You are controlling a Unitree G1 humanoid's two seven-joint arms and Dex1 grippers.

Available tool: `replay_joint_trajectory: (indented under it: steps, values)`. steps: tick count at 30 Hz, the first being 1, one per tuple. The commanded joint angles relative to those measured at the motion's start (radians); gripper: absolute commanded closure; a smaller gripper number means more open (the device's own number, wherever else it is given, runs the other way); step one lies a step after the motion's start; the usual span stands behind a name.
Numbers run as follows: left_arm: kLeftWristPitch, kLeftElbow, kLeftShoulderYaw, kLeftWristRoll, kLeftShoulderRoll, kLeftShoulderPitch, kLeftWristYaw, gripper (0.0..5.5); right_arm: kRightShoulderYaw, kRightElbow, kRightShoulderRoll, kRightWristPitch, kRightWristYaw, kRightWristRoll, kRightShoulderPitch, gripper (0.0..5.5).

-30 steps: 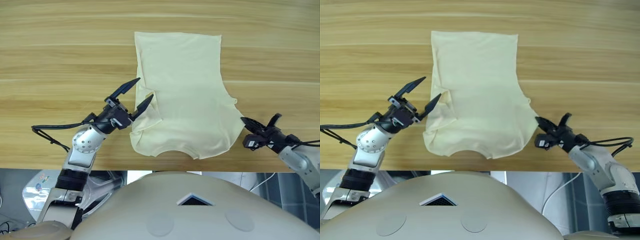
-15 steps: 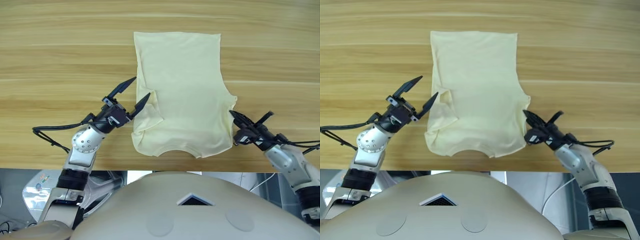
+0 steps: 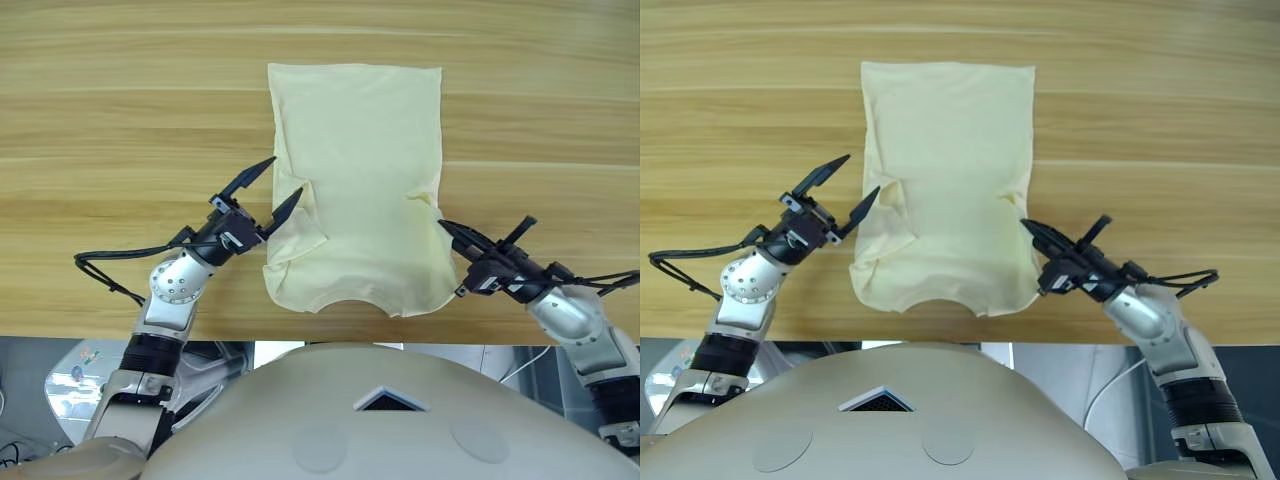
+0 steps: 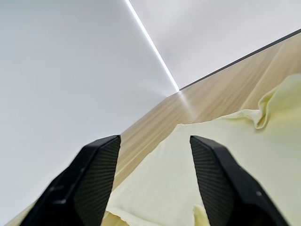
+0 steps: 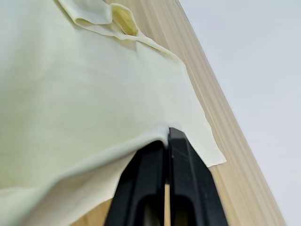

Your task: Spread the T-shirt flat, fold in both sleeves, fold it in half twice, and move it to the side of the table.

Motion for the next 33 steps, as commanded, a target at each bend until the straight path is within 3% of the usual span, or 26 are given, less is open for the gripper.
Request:
replay_joint_trajectory:
  steps: [1, 20, 24, 30, 33]
  values:
    - [-0.004, 0.004, -0.012, 0.008, -0.003, -0.013, -0.014, 2.74, 0.031, 0.037, 0.017, 0.028, 0.029, -0.053, -0.062, 5.47]
    - [-0.004, -0.001, 0.011, 0.028, 0.069, -0.002, -0.041, 2.74, 0.038, 0.042, -0.042, 0.073, 0.135, -0.073, -0.11, 2.23]
    - [0.003, 0.032, 0.076, 0.053, 0.128, 0.006, -0.024, 2.74, -0.032, 0.081, -0.126, 0.082, 0.133, -0.085, -0.051, 2.18]
    - [0.052, 0.121, 0.192, 0.268, 0.26, 0.037, 0.059, 2.74, -0.262, 0.04, -0.139, 0.03, 0.106, 0.197, 0.023, 2.18]
    - [0.111, 0.14, 0.174, 0.442, 0.334, 0.074, 0.082, 2.74, -0.204, 0.113, -0.15, 0.034, 0.142, 0.072, 0.068, 2.18]
